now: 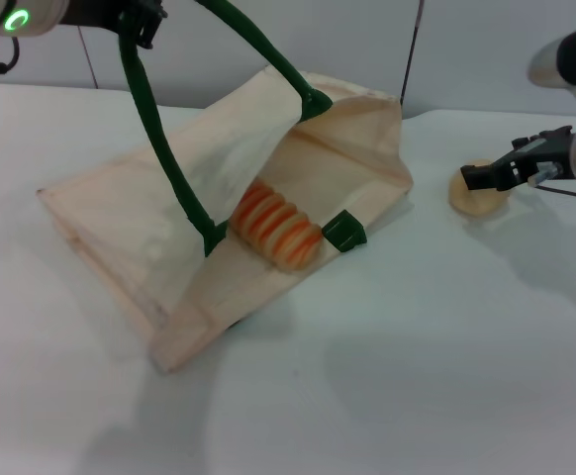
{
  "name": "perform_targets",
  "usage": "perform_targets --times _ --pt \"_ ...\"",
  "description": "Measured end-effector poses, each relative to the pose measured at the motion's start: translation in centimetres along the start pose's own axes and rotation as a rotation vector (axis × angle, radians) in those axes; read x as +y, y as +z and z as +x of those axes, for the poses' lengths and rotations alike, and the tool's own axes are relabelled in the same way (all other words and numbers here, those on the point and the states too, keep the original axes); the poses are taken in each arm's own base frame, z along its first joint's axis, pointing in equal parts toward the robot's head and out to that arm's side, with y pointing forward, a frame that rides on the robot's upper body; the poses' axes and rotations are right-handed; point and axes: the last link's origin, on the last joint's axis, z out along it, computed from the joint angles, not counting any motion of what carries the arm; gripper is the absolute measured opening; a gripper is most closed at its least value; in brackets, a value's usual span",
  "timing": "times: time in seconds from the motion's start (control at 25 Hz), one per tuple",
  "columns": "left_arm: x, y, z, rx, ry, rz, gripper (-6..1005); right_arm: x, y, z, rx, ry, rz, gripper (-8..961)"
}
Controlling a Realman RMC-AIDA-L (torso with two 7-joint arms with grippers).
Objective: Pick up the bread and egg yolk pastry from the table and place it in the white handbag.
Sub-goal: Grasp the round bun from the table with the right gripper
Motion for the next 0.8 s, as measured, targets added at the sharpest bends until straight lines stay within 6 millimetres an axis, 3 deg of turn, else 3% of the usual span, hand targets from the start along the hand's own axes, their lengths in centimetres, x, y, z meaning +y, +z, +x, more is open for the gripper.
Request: perform_targets --times 0.8 --pt "0.1 0.1 0.1 -0.002 0.01 -0.006 122 -0.4 1.4 0.2 0.0 0.024 0.026 824"
